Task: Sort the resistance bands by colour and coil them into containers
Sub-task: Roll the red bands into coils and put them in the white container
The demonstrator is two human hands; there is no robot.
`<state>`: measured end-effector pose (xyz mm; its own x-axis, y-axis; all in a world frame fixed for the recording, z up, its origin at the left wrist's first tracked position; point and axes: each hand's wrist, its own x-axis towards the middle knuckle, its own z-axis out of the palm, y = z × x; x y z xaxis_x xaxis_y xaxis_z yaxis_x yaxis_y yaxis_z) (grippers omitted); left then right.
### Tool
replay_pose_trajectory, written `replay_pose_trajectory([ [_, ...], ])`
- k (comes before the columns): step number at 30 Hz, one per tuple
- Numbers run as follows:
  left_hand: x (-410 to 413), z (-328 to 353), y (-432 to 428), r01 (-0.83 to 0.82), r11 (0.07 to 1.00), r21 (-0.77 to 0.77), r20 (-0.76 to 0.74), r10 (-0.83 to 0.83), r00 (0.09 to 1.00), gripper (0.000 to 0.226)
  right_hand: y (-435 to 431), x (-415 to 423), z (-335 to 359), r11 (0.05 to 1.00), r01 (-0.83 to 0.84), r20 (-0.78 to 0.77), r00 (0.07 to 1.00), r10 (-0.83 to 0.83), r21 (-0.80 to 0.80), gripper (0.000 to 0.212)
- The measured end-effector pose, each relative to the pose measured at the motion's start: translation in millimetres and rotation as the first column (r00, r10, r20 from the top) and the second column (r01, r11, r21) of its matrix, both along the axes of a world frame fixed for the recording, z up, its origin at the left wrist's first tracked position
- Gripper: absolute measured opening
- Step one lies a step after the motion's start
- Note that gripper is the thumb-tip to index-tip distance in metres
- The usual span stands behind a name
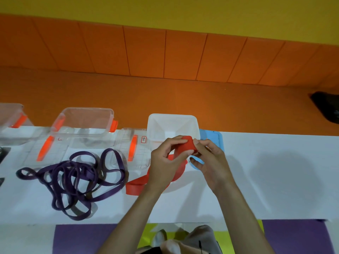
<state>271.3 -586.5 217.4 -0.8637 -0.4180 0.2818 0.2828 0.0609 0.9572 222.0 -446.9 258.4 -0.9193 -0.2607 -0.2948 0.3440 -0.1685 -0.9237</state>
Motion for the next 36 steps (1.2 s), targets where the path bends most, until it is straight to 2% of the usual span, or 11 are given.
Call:
replay_pose_trajectory([
  [3, 3.6, -2.5, 1.2, -0.016, 1.0, -0.01, 0.028, 0.017, 0.999, 0.035, 0.8, -1.4, 0.6, 0.999, -0.036, -0.043, 0.998, 0.037, 0.038, 0.021],
  [6, 3.2, -0.5, 1.3, 0.005, 0.999, 0.043, 0.019, -0.006, 1.0, 0.024, -1.1, 2.5, -4.9, 0.993, -0.091, -0.048, 0.994, 0.095, 0.077, 0.028],
  [9, 3.1, 0.9, 0.3, 0.062, 0.995, 0.078, 0.06, -0.067, 0.996, 0.025, -2.8, 6.6, -9.6, 0.998, -0.057, -0.031, 0.998, 0.057, 0.002, 0.023],
  [14, 5.9, -1.6, -9.3, 0.088, 0.996, 0.011, 0.053, -0.088, 0.995, 0.03, -1.6, 8.9, -9.0, 0.983, -0.166, -0.082, 0.984, 0.159, -0.074, 0.037],
  [17, 7.3, 4.2, -18.2, 0.166, 0.986, -0.006, 0.048, -0.165, 0.985, 0.041, 1.1, 5.6, -4.9, 0.983, -0.146, -0.044, 0.989, 0.142, -0.108, 0.05],
  [20, 4.0, 11.3, -23.5, 0.19, 0.982, -0.014, 0.056, -0.189, 0.98, 0.04, 2.7, 1.3, -0.3, 0.979, -0.152, -0.029, 0.988, 0.149, -0.137, 0.055],
  [26, -5.6, 37.7, -21.6, 0.174, 0.985, 0.004, -0.025, -0.174, 0.984, 0.033, 4.3, -12.5, 30.7, 0.987, -0.159, -0.271, 0.949, 0.162, 0.035, 0.045],
  [30, -19.9, 54.9, -17.8, 0.068, 0.994, 0.085, -0.141, -0.056, 0.988, 0.029, -1.6, -24.2, 51.7, 0.985, -0.172, -0.412, 0.9, 0.146, -0.028, 0.048],
  [33, -27.8, 63.4, -18.6, 0.037, 0.99, 0.133, -0.172, -0.013, 0.985, 0.034, -9.8, -27.7, 60.0, 0.99, -0.14, -0.469, 0.876, 0.114, -0.02, 0.035],
  [36, -27.2, 67.7, -22.7, 0.056, 0.994, 0.089, -0.183, -0.039, 0.982, 0.037, -16.7, -29.9, 60.1, 0.989, -0.089, -0.431, 0.902, 0.03, -0.119, 0.017],
])
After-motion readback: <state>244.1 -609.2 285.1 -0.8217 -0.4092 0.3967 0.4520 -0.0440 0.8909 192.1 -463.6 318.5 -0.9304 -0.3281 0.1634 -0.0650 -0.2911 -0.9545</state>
